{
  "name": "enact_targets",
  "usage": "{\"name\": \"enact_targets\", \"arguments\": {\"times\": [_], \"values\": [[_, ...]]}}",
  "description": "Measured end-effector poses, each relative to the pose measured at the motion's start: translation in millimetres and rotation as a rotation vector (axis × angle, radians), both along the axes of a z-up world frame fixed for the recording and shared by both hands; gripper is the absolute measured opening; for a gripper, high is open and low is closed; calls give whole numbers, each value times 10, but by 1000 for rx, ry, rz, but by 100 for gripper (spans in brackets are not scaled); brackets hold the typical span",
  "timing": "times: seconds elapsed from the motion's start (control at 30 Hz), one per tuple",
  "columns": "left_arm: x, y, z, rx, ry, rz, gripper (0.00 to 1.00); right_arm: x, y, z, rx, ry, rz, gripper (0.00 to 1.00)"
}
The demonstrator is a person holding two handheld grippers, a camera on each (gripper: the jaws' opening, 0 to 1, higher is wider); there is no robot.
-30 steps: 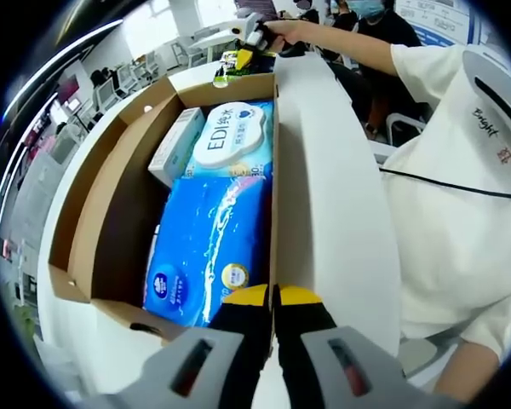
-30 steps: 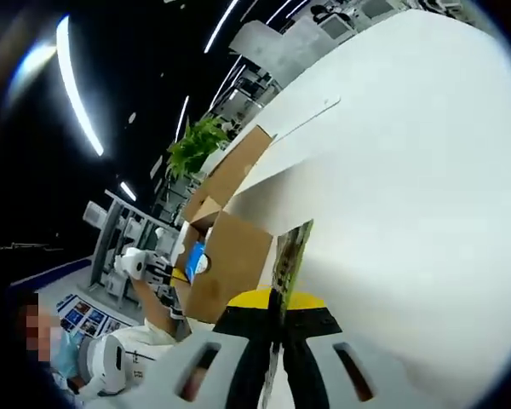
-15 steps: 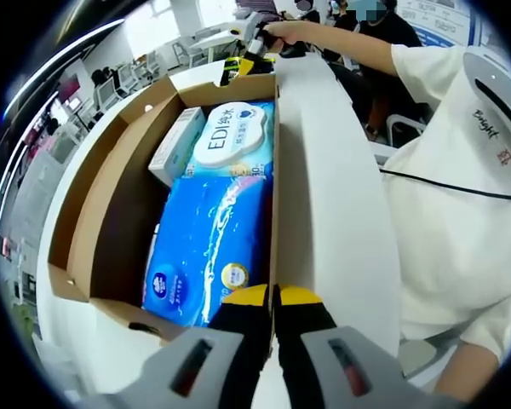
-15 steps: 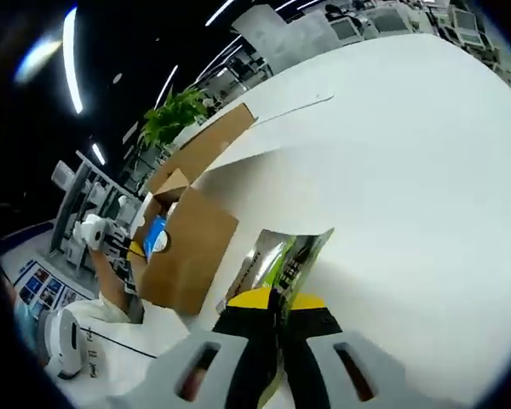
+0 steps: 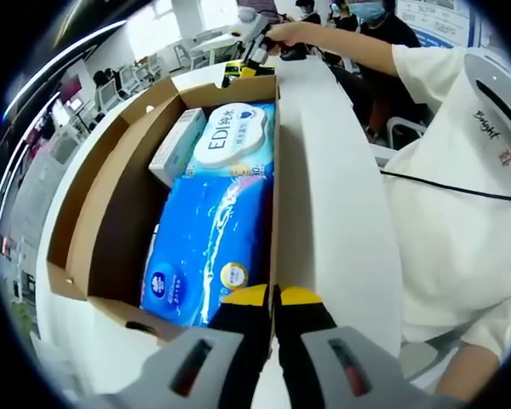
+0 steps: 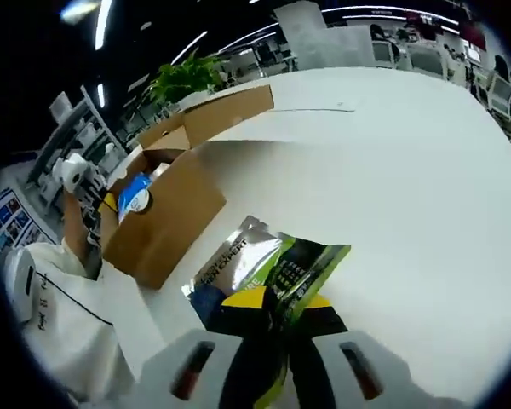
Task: Operate the shoe box by opening the lid, removing the specified soft item, and placing it in the target area until the item is outside and the box remains undamaged.
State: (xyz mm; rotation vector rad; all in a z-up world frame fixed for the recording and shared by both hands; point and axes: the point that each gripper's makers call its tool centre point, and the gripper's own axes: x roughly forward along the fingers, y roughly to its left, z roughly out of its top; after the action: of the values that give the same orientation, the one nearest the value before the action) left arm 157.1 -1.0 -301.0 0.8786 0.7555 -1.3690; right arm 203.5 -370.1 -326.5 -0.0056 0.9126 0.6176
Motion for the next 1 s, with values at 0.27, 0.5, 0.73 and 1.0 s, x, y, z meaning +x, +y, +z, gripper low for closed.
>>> {"name": "enact_targets", "arguments": {"times": [0.27, 0.5, 0.73, 1.0], "values": [[-2, 3, -7, 4, 9, 1, 2, 146, -142, -41, -33, -6, 9, 8], [-5, 5, -13, 16, 7, 1, 2, 172, -200, -44, -89, -62, 50, 13], [-3, 9, -19, 25, 6, 2, 2, 198, -239, -52, -106, -91, 64, 18], [9, 20, -20, 27, 6, 0, 2, 244, -242, -49, -133, -128, 101, 20]]}}
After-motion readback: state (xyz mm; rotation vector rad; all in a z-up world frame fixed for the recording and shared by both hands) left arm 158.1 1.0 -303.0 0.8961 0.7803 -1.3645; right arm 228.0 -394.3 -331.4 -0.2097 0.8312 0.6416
